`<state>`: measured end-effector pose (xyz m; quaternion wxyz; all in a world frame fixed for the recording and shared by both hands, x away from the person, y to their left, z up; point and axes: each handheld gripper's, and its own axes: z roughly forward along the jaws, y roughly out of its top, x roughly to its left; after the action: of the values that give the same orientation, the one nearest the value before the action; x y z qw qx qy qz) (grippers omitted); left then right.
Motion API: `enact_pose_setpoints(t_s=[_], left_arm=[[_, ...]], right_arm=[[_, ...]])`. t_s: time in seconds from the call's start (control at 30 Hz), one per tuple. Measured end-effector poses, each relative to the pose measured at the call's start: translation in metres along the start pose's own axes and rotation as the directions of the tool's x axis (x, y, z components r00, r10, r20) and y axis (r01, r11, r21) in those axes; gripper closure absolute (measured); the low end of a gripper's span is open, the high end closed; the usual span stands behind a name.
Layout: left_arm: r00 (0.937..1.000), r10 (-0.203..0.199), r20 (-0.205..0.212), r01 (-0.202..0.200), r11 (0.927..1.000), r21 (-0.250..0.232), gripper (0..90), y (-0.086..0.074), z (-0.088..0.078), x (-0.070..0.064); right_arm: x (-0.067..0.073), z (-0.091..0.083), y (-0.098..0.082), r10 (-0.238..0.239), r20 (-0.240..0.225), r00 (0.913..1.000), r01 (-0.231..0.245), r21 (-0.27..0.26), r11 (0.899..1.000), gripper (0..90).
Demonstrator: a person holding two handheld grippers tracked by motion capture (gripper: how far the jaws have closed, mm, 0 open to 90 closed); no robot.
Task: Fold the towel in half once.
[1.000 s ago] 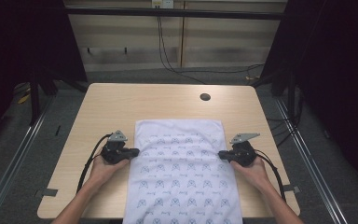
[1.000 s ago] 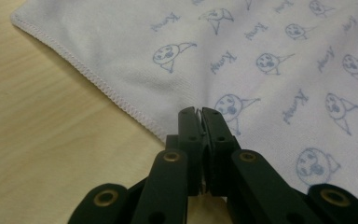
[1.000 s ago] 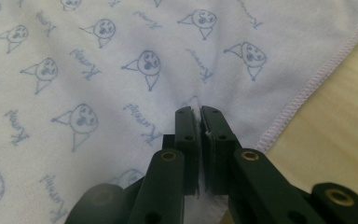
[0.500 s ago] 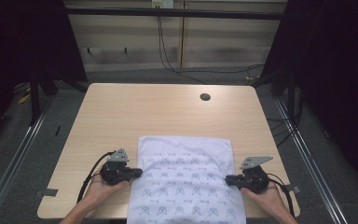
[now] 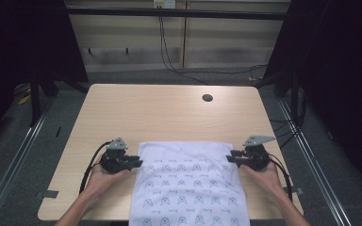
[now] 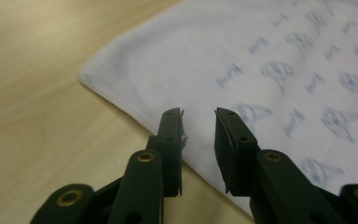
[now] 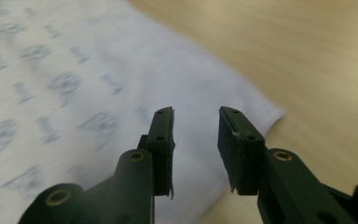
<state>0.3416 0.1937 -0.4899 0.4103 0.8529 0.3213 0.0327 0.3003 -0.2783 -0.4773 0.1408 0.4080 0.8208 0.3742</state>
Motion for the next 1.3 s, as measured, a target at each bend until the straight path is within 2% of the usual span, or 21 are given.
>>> enact_pose_setpoints(t_s=[0.07,0.13,0.2,0.27,0.3,0.33,0.43,0.5,0.6,0.7,0.73,0.8,0.83,0.9,1.0,1.07,1.13,1.17,1.23,1.3], left_arm=[[1.0000,-0.005,-0.005,0.005,0.9999,-0.016,71.1,0.007,0.002,0.006],[0.9996,-0.020,-0.019,0.019,0.9991,-0.038,71.9,0.013,0.002,0.015],[0.9992,-0.032,-0.025,0.031,0.9987,-0.039,73.8,0.017,0.003,0.025],[0.9968,-0.070,-0.040,0.068,0.9962,-0.055,73.4,0.017,0.004,0.036],[0.9951,-0.090,-0.041,0.088,0.9943,-0.061,72.1,0.015,0.004,0.040],[0.9935,-0.102,-0.049,0.099,0.9930,-0.065,71.0,0.014,0.005,0.043],[0.9925,-0.106,-0.062,0.101,0.9922,-0.072,68.7,0.013,0.006,0.044],[0.9922,-0.109,-0.062,0.104,0.9919,-0.074,67.2,0.013,0.009,0.045],[0.9916,-0.106,-0.074,0.104,0.9940,-0.034,64.0,0.013,0.016,0.046],[0.9896,-0.127,-0.067,0.124,0.9910,-0.049,62.9,0.014,0.019,0.049],[0.9887,-0.143,-0.045,0.140,0.9878,-0.069,62.8,0.015,0.018,0.050],[0.9900,-0.141,-0.009,0.139,0.9852,-0.100,60.7,0.015,0.016,0.050],[0.9903,-0.139,-0.003,0.138,0.9850,-0.104,59.9,0.015,0.015,0.050],[0.9938,-0.108,-0.026,0.106,0.9906,-0.087,59.1,0.013,0.014,0.048],[0.9920,-0.118,-0.046,0.114,0.9907,-0.074,57.2,0.010,0.018,0.050],[0.9912,-0.128,-0.034,0.126,0.9901,-0.062,55.4,0.010,0.022,0.052],[0.9898,-0.140,-0.026,0.138,0.9876,-0.075,52.6,0.011,0.025,0.052],[0.9912,-0.132,-0.011,0.131,0.9888,-0.073,51.7,0.013,0.027,0.050],[0.9956,-0.086,-0.037,0.084,0.9951,-0.053,53.0,0.016,0.032,0.044],[0.9977,-0.061,-0.031,0.059,0.9971,-0.047,56.9,0.017,0.034,0.040]], right_arm=[[-0.013,0.008,0.009,0.034,-0.005,0.9994,-0.034,-0.008,0.999,63.4],[-0.023,0.018,0.016,0.020,0.026,0.9995,-0.020,0.000,1.000,61.0],[-0.035,0.028,0.019,0.052,0.030,0.9982,-0.052,0.014,0.999,57.8],[-0.044,0.035,0.019,0.093,0.028,0.9953,-0.093,0.024,0.995,56.6],[-0.045,0.037,0.020,0.089,0.039,0.9953,-0.090,0.031,0.995,56.5],[-0.046,0.038,0.020,0.087,0.032,0.9957,-0.088,0.021,0.996,56.4],[-0.045,0.041,0.017,0.081,0.016,0.9966,-0.081,0.025,0.996,55.7],[-0.046,0.043,0.014,0.074,0.021,0.9970,-0.075,0.037,0.996,54.6],[-0.045,0.045,0.010,0.076,0.027,0.9967,-0.077,0.036,0.996,53.5],[-0.040,0.045,0.009,0.041,0.030,0.9987,-0.042,0.040,0.998,63.0],[-0.039,0.044,0.009,0.031,0.035,0.9989,-0.033,0.044,0.998,67.9],[-0.036,0.043,0.008,0.025,0.033,0.9991,-0.026,0.043,0.999,72.0],[-0.035,0.043,0.007,0.020,0.032,0.9993,-0.021,0.035,0.999,76.0],[-0.033,0.043,0.007,0.026,0.024,0.9994,-0.027,0.033,0.999,82.1],[-0.032,0.043,0.007,0.031,0.018,0.9994,-0.031,0.035,0.999,85.3],[-0.035,0.043,0.005,0.053,0.003,0.9986,-0.053,0.023,0.998,86.1],[-0.035,0.043,0.005,0.068,-0.002,0.9977,-0.067,0.026,0.997,86.2],[-0.035,0.043,0.006,0.065,-0.002,0.9979,-0.065,0.025,0.998,86.2],[-0.037,0.044,0.005,0.060,-0.013,0.9981,-0.060,0.020,0.998,86.2],[-0.038,0.044,0.005,0.072,-0.025,0.9971,-0.071,0.015,0.997,86.2]])
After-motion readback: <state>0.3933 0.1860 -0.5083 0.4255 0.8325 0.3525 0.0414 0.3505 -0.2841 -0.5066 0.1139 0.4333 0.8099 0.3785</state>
